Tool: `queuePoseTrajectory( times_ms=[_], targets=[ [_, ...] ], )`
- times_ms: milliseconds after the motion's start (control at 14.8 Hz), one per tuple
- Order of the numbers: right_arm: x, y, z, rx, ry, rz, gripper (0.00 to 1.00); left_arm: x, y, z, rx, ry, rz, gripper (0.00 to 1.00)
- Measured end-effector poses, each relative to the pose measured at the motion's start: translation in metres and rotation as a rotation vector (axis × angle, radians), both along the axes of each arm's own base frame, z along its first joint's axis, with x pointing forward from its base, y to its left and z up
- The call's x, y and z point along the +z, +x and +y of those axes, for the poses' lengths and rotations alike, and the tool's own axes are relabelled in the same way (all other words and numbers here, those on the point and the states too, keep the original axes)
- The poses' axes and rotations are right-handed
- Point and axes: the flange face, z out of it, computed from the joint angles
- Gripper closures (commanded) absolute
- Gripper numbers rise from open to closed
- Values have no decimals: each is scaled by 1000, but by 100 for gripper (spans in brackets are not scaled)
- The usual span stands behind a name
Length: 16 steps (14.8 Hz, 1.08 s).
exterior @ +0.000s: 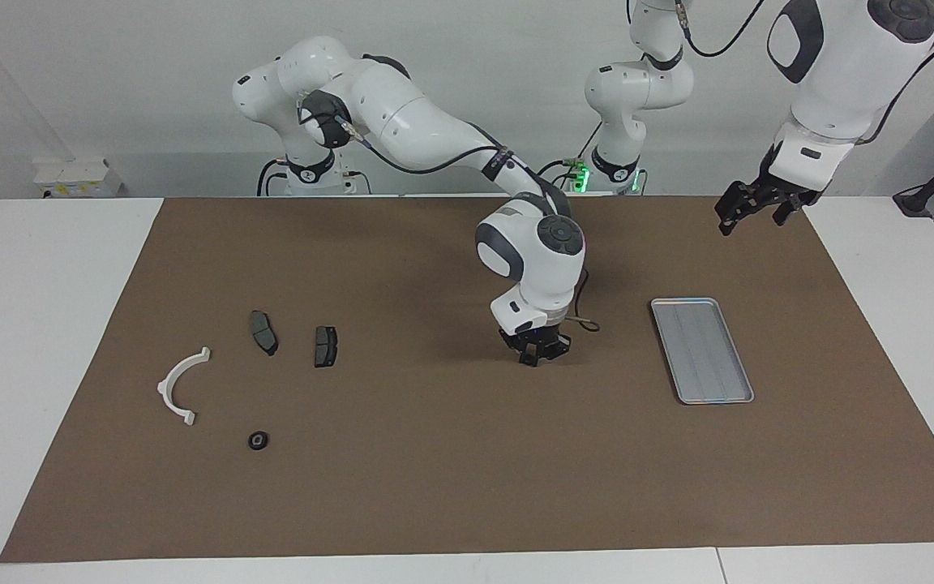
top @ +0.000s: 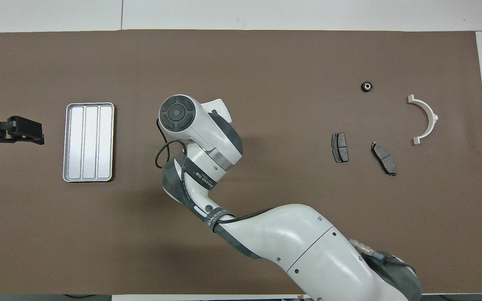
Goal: Place bearing gear from tray to pile
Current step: 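Carry the second bearing beside the first near the white arc and release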
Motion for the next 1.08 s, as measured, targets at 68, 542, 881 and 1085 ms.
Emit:
queuePoseTrajectory(
  times_ms=[68, 542, 881, 1085],
  targets=[
    [3, 6, -12, 22, -20, 18, 100, 0, 0, 0, 0, 0, 0, 0],
    [126, 119, -279, 347, -16, 90, 100, 0, 0, 0, 0, 0, 0, 0],
    [49, 142, -382, 381, -4, 104, 100, 0, 0, 0, 0, 0, 0, 0],
    [11, 139, -393, 406, -18, 81, 100, 0, 0, 0, 0, 0, 0, 0]
  ],
)
